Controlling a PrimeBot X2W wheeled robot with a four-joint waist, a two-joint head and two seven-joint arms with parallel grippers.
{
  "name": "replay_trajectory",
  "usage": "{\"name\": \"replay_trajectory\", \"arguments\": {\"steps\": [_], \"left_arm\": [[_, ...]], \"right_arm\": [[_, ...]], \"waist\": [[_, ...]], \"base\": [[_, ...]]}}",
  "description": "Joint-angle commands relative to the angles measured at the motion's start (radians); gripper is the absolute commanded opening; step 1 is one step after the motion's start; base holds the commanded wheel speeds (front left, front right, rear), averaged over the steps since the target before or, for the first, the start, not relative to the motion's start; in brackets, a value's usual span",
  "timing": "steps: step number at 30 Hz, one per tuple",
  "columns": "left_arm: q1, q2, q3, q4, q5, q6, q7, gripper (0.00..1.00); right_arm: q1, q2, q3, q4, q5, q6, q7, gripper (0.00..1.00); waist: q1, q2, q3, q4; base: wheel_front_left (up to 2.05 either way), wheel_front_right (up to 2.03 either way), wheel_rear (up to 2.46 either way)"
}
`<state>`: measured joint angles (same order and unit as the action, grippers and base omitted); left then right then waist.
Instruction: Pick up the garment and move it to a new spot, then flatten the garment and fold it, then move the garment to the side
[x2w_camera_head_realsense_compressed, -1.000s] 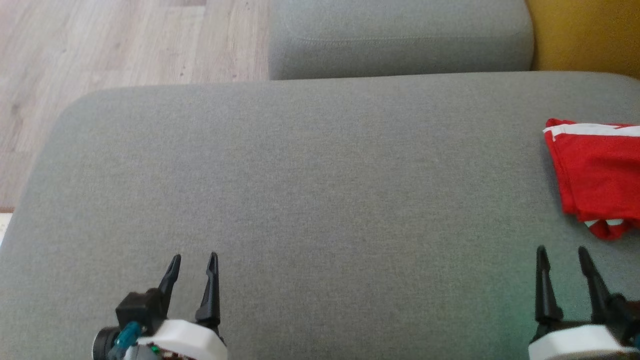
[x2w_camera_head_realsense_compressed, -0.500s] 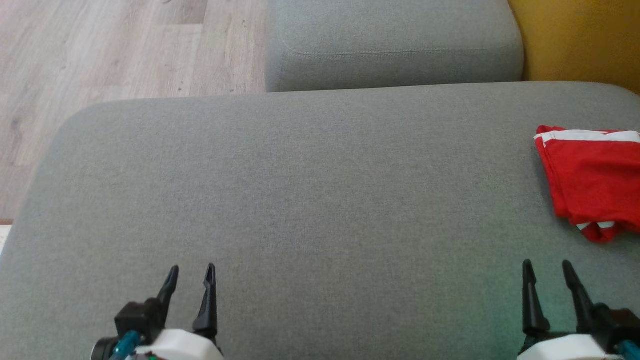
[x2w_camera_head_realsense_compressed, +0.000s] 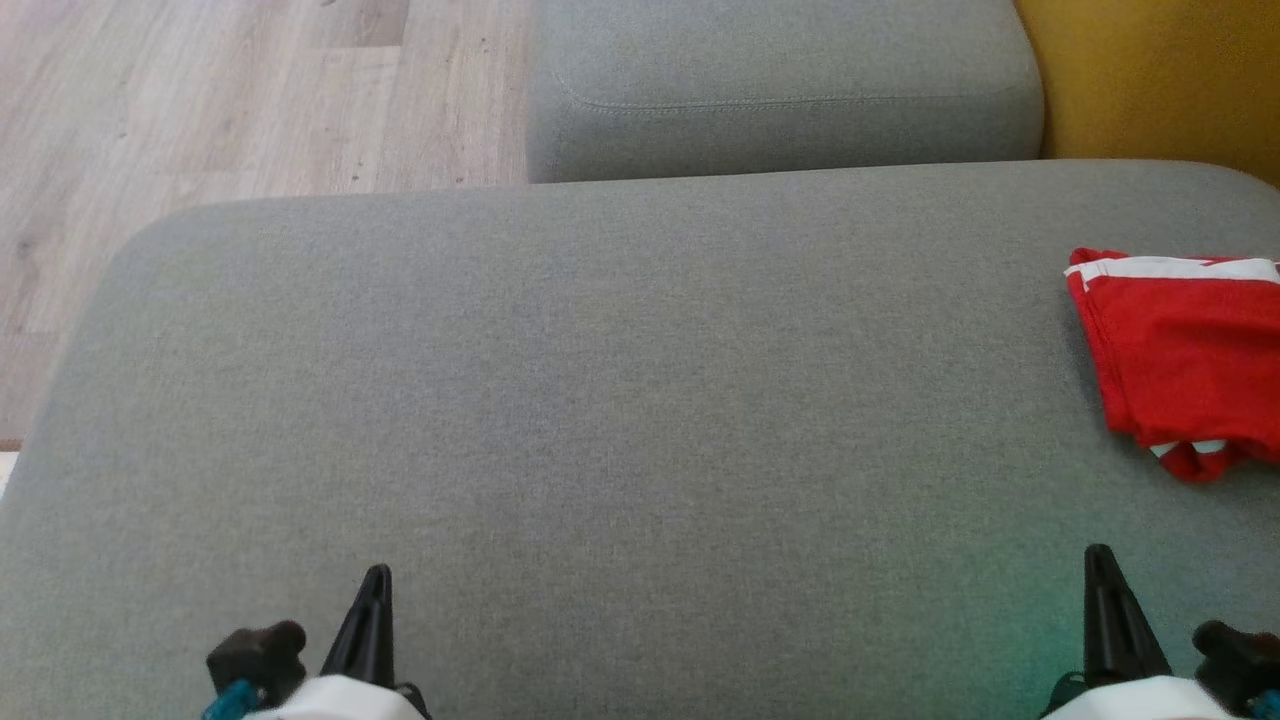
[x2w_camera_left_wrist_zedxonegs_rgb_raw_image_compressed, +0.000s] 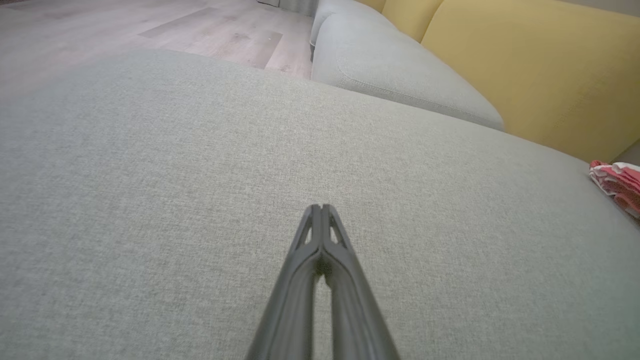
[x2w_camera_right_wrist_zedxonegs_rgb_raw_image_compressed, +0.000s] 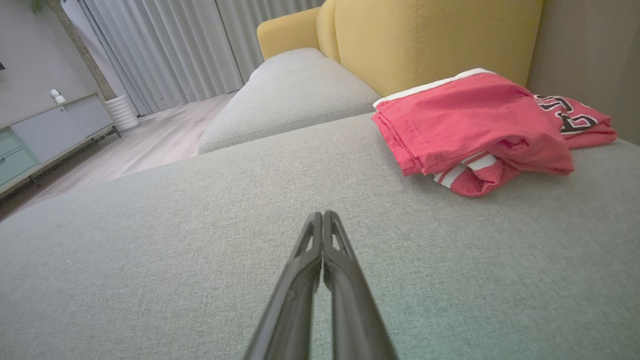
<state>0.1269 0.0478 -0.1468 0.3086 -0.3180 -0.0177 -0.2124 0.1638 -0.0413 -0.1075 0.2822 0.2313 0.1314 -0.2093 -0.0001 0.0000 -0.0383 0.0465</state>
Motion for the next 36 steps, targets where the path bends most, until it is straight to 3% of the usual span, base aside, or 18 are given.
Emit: {"name": "replay_trajectory", "arguments": {"steps": [1,36], "left_arm": [[-0.048,0.001,0.021,-0.034,-0.03,-0.005,0.005,0.0],[-0.107,0.003,0.096,-0.043,-0.428,-0.039,0.105,0.0]], "right_arm": [[-0.037,-0.003,-0.003,-0.033,0.034,0.0,0.006,0.0],[-0.11,-0.005,-0.003,-0.036,0.458,0.0,0.104,0.0]], "waist": [[0.0001,0.0,0.001,-0.001],[0.0001,0.0,0.013,-0.015]], "base": [[0.0,0.0,0.0],[0.0,0.0,0.0]]}}
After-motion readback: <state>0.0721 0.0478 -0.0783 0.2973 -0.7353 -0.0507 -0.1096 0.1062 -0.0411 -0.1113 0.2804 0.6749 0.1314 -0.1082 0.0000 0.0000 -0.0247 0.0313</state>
